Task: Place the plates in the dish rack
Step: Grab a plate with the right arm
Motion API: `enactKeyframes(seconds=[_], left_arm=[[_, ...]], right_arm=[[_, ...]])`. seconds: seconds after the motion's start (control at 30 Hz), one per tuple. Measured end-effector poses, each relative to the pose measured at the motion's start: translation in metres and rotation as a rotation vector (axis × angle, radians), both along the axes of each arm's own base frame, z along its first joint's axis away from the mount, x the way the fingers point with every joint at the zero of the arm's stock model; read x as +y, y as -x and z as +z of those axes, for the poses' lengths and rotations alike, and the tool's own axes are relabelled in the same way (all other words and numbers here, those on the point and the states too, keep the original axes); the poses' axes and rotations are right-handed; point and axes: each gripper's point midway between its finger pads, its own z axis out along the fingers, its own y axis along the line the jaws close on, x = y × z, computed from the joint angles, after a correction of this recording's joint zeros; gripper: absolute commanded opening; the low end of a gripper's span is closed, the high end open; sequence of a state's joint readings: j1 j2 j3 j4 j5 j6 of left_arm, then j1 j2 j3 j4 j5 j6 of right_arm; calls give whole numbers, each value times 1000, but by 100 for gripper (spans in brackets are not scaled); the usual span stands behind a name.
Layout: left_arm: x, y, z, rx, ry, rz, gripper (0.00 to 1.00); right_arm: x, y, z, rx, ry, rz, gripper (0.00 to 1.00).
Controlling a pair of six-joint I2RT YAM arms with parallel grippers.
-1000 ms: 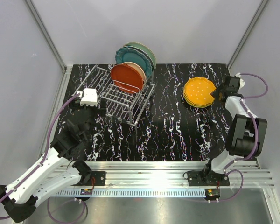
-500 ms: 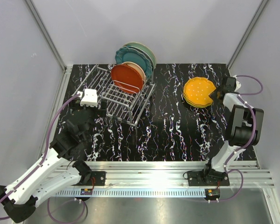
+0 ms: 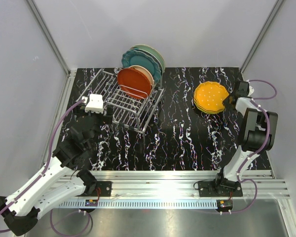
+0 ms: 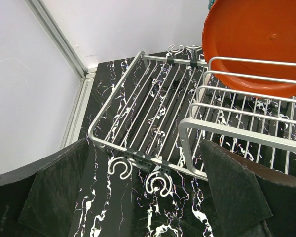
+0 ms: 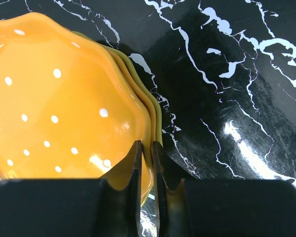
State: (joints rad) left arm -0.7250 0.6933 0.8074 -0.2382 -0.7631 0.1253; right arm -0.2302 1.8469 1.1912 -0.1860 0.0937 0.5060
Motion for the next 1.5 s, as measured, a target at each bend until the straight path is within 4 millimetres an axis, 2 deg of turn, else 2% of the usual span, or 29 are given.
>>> enactKeyframes(seconds=[0.03, 0.33, 0.67, 0.8, 1.1, 1.27, 1.4, 1.5], left_arm=[[0, 0, 0, 0, 0, 0, 99], [0, 0, 0, 0, 0, 0, 99], [0, 0, 0, 0, 0, 0, 99], [0, 0, 0, 0, 1, 0, 99], [0, 0, 0, 0, 2, 1, 99], [0, 0, 0, 0, 2, 1, 99], [0, 0, 0, 1, 1, 1, 99], [0, 0, -1, 2, 0, 1, 99]], right_arm=[[0, 0, 0, 0, 0, 1, 0], [4, 4, 6, 0, -12, 11, 0], [18, 21, 52, -92, -53, 34, 0], [23, 31, 59, -102, -69, 35, 0], [37, 55, 41, -64, -136, 33, 0], [39, 60, 34, -48, -150, 29, 0], [39, 59, 33, -46, -148, 27, 9], [38, 57, 28, -36, -149, 26, 13]])
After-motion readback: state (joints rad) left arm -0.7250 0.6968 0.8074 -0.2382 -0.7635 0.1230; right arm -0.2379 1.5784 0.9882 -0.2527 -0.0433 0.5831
